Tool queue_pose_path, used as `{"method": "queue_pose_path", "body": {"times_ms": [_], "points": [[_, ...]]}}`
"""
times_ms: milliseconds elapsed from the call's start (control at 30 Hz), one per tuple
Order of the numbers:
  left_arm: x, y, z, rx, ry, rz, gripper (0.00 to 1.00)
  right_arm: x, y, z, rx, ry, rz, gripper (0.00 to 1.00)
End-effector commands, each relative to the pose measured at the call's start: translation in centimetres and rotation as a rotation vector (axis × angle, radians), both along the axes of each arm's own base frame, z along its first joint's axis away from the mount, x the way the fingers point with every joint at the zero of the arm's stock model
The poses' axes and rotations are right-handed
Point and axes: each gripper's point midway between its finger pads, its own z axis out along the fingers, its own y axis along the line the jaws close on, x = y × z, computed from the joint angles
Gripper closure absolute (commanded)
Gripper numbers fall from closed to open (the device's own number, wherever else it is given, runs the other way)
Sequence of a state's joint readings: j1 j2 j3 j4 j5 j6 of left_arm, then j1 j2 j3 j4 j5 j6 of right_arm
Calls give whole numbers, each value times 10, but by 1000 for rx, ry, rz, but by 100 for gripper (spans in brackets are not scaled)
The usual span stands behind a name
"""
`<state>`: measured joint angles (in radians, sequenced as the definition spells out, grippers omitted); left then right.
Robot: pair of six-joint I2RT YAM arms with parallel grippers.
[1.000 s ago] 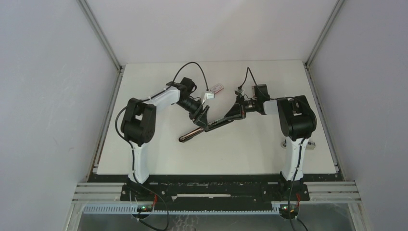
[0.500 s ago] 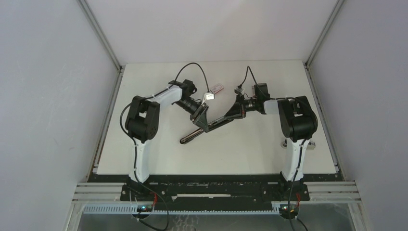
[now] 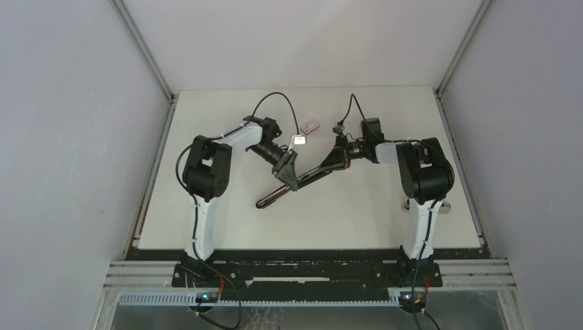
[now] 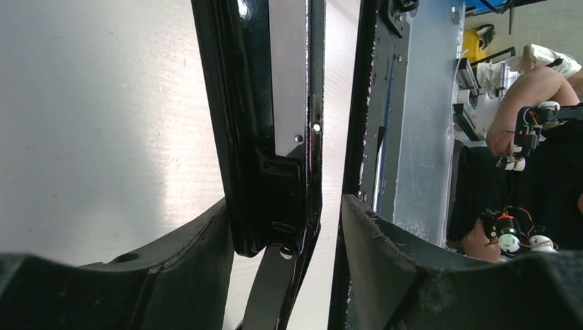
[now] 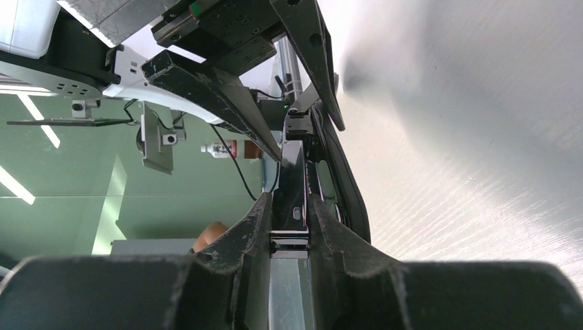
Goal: Unload the staples from the stapler
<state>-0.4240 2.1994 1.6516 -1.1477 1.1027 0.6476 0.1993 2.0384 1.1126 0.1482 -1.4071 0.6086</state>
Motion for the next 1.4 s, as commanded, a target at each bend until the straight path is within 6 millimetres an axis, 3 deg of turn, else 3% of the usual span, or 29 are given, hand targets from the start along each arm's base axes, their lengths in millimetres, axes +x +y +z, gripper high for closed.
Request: {"method": "queue_pose_path", "body": {"times_ms": [0,333,500,733,933,1033,1100,1267,1367], "points": [[2,-10,21,-95,4,-14,39,-9,1,34,66,-91,62,100],[-4,-10,26,-120,34,-30,40,-15,8,34,67,-105,84,100],[-7,-9,25,-121,46,-38,46,-14,8,34,65,-110,80,100],[-9,-9,27,-134,54,-46,67,-14,7,35,67,-115,79,97],[-9,-10,30,-144,56,-45,92,-13,7,32,62,-110,76,80],[-9,-10,31,-147,60,-42,96,-13,7,30,60,-110,76,72],[-9,-10,32,-152,65,-39,96,-13,7,29,59,-111,75,73],[-12,-12,36,-173,77,-42,77,-14,6,31,61,-118,77,90],[-14,-12,37,-181,92,-38,76,-14,6,32,64,-118,79,94]]}}
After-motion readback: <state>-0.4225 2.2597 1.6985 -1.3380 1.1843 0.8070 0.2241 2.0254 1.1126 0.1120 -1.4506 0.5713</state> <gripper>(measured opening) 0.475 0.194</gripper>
